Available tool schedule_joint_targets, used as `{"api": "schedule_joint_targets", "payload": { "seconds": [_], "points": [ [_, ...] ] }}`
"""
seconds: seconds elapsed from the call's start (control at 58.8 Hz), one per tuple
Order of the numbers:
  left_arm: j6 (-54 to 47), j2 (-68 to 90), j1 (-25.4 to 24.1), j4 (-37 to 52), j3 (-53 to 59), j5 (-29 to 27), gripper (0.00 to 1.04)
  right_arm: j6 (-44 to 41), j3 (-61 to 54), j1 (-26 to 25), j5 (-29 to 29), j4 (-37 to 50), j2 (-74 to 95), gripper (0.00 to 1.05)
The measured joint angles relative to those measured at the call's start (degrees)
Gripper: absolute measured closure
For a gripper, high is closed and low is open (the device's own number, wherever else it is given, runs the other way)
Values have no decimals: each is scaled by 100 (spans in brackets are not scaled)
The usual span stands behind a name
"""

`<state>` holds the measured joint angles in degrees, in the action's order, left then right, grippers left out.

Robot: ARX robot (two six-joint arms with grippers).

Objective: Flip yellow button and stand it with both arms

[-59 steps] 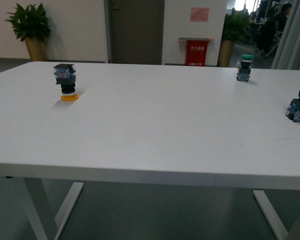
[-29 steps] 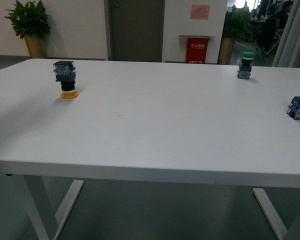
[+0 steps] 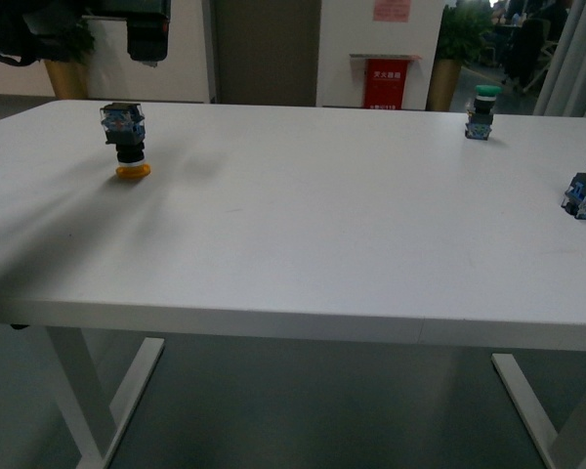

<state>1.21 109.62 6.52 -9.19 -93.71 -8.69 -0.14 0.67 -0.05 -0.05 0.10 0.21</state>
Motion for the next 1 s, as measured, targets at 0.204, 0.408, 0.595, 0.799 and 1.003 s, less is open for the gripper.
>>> {"api": "schedule_joint_targets", "payload": {
  "seconds": [0.204,0.408,0.595,0.799,1.003],
  "points": [
    [61,367,-42,-105,-304,-33,6,0,0,0,0,0,0,7],
    [61,570,-55,-87,-385,-7,6,0,0,0,0,0,0,7],
    [59,741,-92,-63,-389,28,6,0,0,0,0,0,0,7],
    [59,894,-166,-74,-511,70,6,0,0,0,0,0,0,7],
    [59,977,-179,-87,-553,90,25,0,0,0,0,0,0,7]
  ]
}}
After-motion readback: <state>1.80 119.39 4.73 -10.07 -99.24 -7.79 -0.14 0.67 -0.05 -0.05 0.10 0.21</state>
